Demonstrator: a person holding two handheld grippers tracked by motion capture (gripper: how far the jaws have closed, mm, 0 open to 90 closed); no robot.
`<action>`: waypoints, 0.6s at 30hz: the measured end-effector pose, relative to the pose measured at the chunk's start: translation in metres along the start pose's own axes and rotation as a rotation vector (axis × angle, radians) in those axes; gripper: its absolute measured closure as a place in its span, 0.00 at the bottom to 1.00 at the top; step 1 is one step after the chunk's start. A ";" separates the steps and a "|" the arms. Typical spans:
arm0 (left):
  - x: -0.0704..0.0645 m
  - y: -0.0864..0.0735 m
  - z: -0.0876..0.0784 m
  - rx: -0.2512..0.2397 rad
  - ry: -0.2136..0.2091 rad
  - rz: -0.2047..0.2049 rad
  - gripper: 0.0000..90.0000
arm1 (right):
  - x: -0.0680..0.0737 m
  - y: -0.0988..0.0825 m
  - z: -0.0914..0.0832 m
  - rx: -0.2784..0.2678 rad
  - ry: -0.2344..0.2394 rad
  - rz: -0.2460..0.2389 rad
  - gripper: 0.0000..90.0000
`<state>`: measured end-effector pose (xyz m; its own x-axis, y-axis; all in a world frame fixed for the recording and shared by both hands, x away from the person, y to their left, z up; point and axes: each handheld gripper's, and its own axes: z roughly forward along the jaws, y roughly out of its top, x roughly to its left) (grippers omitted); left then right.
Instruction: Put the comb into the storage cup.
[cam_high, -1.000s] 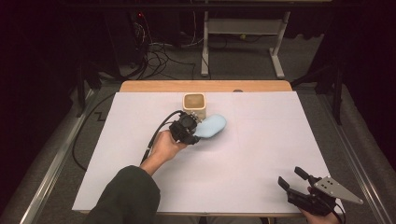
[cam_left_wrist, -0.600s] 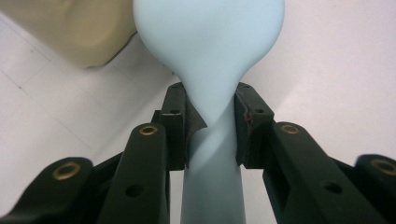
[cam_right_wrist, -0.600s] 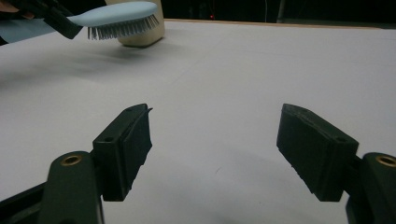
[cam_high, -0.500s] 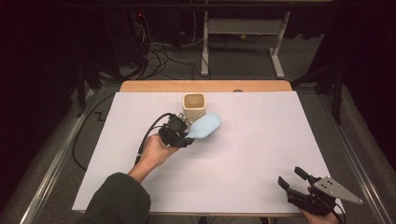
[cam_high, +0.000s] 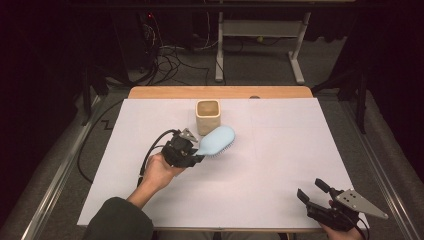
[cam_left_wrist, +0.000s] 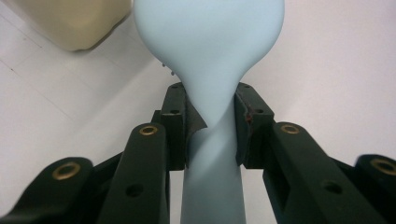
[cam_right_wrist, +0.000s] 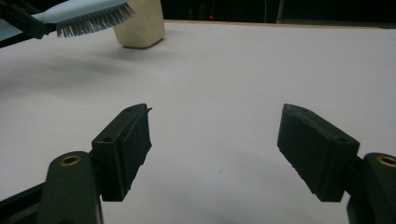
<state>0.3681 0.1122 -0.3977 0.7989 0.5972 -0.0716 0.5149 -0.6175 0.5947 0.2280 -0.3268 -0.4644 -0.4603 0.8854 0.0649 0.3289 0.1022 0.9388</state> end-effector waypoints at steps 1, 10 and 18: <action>-0.001 -0.001 -0.001 -0.003 -0.001 0.002 0.77 | 0.000 0.000 0.000 -0.002 0.000 0.002 0.29; -0.009 -0.011 -0.010 -0.040 -0.013 0.005 0.77 | 0.001 0.000 0.001 0.003 -0.001 0.000 0.29; -0.013 -0.024 -0.018 -0.081 -0.015 -0.003 0.77 | 0.002 0.000 0.001 0.004 -0.003 -0.002 0.29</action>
<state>0.3399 0.1285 -0.3962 0.8021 0.5912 -0.0850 0.4910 -0.5715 0.6575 0.2281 -0.3250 -0.4645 -0.4580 0.8868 0.0623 0.3313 0.1052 0.9376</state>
